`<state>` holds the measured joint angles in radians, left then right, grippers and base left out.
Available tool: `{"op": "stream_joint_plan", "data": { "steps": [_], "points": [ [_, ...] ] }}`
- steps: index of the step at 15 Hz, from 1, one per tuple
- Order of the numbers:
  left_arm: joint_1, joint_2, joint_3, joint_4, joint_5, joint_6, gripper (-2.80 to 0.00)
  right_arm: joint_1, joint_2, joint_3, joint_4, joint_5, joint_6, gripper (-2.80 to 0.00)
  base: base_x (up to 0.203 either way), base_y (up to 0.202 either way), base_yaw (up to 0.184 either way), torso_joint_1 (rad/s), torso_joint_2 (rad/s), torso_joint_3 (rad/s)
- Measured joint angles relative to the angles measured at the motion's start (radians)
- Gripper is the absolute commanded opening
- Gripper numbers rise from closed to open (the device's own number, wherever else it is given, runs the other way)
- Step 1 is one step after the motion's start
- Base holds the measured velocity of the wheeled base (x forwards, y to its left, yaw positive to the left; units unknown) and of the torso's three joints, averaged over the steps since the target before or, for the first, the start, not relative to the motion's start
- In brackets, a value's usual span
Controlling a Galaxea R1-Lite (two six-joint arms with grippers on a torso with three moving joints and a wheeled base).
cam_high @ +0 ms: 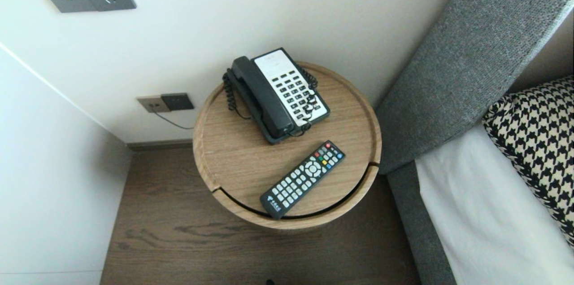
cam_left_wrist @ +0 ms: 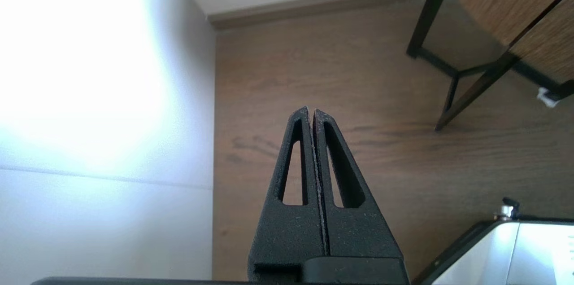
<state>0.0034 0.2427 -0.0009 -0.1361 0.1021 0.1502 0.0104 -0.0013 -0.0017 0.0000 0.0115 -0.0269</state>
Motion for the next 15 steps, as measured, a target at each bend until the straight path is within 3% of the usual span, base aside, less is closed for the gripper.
{"op": "stream_joint_plan", "data": {
  "steps": [4,7,12,15],
  "points": [
    [-0.009,-0.116,0.001,0.041,-0.067,0.007,-2.80,0.000,0.000,0.000,0.000,0.000,0.000,-2.80,0.000,0.000,0.000,0.000,0.00,0.000],
    [-0.008,-0.201,0.000,0.119,-0.120,-0.028,-2.80,0.000,0.000,0.000,0.000,0.000,0.000,-2.80,0.000,0.000,0.000,0.000,0.00,0.000],
    [-0.008,-0.240,0.001,0.121,-0.095,-0.139,-2.80,0.000,0.000,0.000,0.000,0.000,0.000,-2.80,0.000,0.000,0.000,0.000,0.00,0.000],
    [-0.008,-0.243,0.001,0.121,-0.090,-0.150,-2.80,0.000,0.000,0.000,0.000,0.000,0.000,-2.80,0.000,0.000,0.000,0.000,0.00,0.000]
  ]
}}
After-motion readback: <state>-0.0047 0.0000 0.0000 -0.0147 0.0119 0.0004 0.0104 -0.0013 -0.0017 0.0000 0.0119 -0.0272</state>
